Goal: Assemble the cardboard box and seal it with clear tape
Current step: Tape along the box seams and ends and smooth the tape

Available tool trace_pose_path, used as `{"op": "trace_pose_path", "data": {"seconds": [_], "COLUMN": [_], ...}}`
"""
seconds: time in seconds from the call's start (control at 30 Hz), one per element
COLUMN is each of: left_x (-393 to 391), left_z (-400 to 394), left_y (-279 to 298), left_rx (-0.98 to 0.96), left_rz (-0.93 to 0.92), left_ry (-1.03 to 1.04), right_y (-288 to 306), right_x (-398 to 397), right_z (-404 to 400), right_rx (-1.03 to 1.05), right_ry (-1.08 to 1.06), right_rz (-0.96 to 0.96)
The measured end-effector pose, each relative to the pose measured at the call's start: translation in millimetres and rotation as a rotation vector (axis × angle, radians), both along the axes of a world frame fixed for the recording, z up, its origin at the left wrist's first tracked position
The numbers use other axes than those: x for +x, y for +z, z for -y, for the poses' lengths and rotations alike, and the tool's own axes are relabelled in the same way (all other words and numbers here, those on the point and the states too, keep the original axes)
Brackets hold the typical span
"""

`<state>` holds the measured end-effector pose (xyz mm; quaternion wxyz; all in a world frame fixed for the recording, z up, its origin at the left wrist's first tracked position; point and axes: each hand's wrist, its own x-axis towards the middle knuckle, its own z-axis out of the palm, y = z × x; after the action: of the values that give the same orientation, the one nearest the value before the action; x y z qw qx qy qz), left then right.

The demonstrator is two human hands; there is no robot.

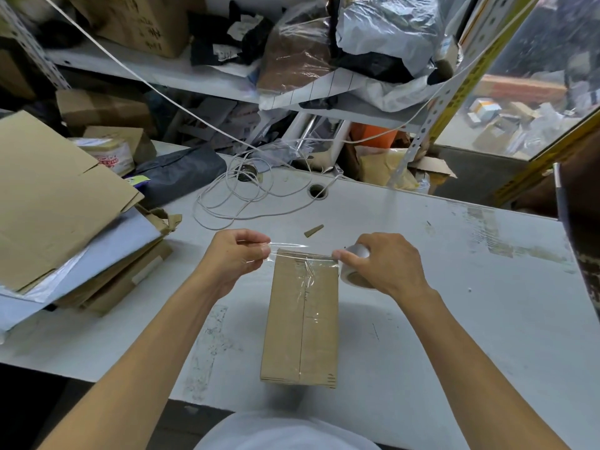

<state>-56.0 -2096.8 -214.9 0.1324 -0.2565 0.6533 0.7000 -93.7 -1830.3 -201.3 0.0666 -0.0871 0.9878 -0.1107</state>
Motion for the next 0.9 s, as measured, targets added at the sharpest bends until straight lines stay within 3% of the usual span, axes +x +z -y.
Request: {"op": "trace_pose_path", "data": {"seconds": [0.2, 0.47, 0.6, 0.83, 0.9], "left_x": [-2, 5, 13, 21, 24], "left_z": [-3, -10, -12, -26, -32], "left_y": [-12, -34, -45, -39, -32], "left_rx": [0.011, 0.166, -0.057, -0.218, -0.351], "left_rz": [0.018, 0.033, 0.077, -0.06, -0.102], "left_ry": [0.007, 0.05, 0.07, 0.101, 0.144], "right_y": [-7, -17, -19, -19, -20], "right_x": [-1, 5, 10, 11, 11], "right_z": [-3, -2, 1, 1, 1], "right_rx": [-0.014, -0.208, -0.211, -0.233, -0.241], "right_ry": [-0.029, -0.119, -0.115, -0.118, -0.125], "right_rz": [0.054, 0.124, 0.127, 0.122, 0.128]}}
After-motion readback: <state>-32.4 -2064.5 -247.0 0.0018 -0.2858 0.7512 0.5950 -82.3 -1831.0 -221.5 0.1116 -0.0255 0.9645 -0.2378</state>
